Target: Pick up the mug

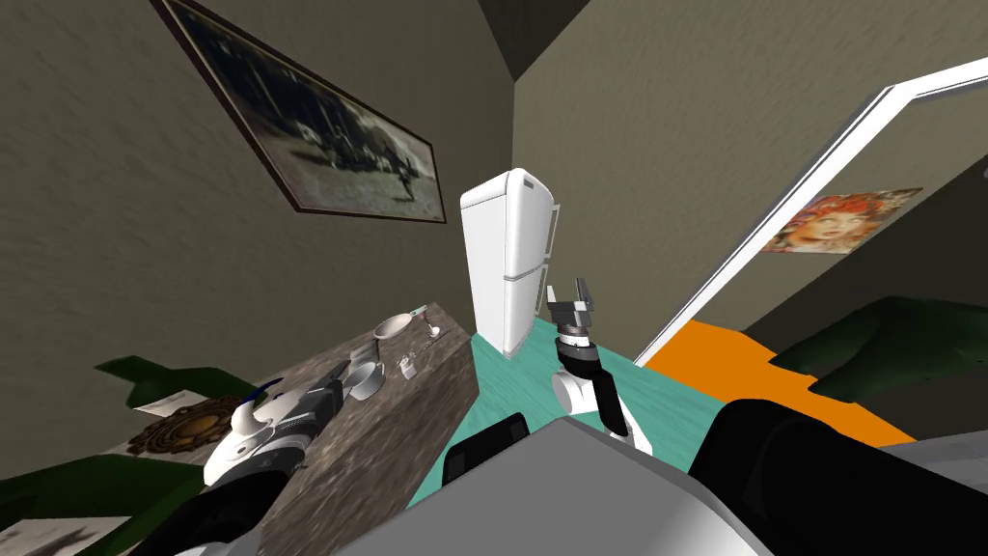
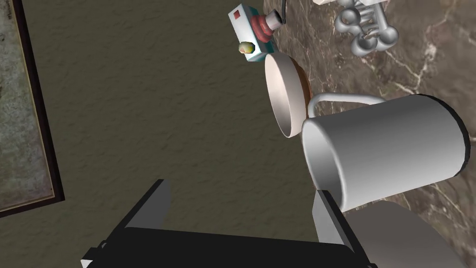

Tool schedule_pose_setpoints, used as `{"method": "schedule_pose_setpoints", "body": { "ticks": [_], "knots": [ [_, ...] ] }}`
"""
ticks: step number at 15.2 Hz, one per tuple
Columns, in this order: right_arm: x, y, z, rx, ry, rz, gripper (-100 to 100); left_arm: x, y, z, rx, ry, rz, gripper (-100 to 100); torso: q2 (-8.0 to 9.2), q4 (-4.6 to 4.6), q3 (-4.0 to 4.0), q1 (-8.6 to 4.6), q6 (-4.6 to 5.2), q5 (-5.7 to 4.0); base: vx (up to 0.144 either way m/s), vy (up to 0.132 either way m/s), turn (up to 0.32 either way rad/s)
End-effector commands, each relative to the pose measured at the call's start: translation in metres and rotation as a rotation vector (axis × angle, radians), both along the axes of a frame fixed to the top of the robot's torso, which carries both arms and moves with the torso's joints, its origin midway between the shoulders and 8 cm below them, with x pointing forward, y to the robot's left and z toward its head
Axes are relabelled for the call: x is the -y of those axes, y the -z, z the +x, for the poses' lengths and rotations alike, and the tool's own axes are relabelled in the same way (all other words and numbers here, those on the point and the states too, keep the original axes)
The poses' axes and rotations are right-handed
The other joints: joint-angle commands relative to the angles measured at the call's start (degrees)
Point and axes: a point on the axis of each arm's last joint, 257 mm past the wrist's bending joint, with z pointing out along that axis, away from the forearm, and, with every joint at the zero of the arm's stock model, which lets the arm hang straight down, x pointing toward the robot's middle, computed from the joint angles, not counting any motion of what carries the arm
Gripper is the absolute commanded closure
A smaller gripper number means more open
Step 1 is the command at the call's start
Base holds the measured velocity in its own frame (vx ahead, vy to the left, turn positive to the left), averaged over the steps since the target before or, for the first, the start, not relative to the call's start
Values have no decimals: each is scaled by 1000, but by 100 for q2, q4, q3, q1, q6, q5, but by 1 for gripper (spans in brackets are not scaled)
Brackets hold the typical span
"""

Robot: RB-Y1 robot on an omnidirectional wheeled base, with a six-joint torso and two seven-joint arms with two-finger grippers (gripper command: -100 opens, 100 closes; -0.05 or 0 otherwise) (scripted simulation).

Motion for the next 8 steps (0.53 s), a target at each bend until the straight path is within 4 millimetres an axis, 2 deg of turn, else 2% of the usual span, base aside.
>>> {"method": "schedule_pose_setpoints", "body": {
  "ticks": [1,4,5,8],
  "knots": [
    [0,0,0,0,0,0,0,-15,13,-3,-58,-16,-15,-100,0,0,0,0,0,0,-5,6,-148],
    [0,0,0,0,0,0,0,-16,24,-7,-103,-24,-21,-100,0,0,0,1,-1,0,-4,8,-53],
    [0,0,0,0,0,0,0,-27,29,-9,-137,-35,-34,-100,-1,0,0,0,-2,0,-1,2,-98],
    [0,0,0,0,0,0,0,-28,38,-13,-175,-41,-39,-100,-2,0,-1,-1,0,0,-1,6,-66]
  ]
}}
